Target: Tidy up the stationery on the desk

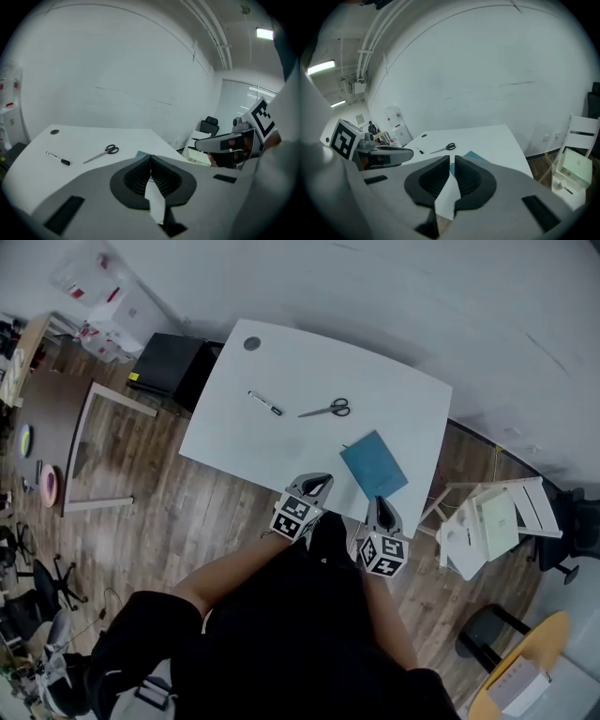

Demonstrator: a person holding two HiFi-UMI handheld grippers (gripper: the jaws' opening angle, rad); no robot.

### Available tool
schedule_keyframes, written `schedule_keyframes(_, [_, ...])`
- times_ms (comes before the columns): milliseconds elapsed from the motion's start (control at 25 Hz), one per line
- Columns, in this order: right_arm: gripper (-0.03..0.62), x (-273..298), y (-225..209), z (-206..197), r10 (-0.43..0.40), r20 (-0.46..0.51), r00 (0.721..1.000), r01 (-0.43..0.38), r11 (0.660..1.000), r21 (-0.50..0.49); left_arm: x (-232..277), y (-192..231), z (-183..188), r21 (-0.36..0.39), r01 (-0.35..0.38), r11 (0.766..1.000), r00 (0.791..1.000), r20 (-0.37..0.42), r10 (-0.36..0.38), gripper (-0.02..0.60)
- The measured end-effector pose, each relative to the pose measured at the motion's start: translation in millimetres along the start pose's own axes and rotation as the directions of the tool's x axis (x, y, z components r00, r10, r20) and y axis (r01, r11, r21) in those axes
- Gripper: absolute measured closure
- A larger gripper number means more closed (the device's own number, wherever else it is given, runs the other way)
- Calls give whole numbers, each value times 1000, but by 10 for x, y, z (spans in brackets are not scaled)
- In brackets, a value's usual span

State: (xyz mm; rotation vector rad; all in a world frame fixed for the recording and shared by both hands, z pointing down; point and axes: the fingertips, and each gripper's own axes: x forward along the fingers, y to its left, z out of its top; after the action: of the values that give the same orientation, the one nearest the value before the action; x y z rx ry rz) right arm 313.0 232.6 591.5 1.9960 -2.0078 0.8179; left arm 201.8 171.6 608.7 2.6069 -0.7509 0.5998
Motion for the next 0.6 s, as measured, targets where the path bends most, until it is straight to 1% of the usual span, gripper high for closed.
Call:
schedule_keyframes(120, [559,176,-292,-108,-35,-31,999,37,998,47,305,113,-104,18,11,1000,998,-69,-9,568])
schedule_keyframes(240, [559,300,-592,-225,-63,-66,996,71,991,117,601,213,-248,23,33,999,989,-147,-29,568])
schedule_keyframes(400, [559,483,-1037,-419,-76,-129,989,101,974,202,1024,351,-272,46,41,998,978,-204,-31,568])
schedule_keyframes(520, [559,569,-1244,-611,-87,-182,979,129,964,234,1297,445,-360,68,64,996,961,-272,-43,568])
schedule_keyframes(600, [557,647,-1366,-711,-93,-207,974,146,955,258,1486,522,-375,76,67,995,954,-297,-41,566])
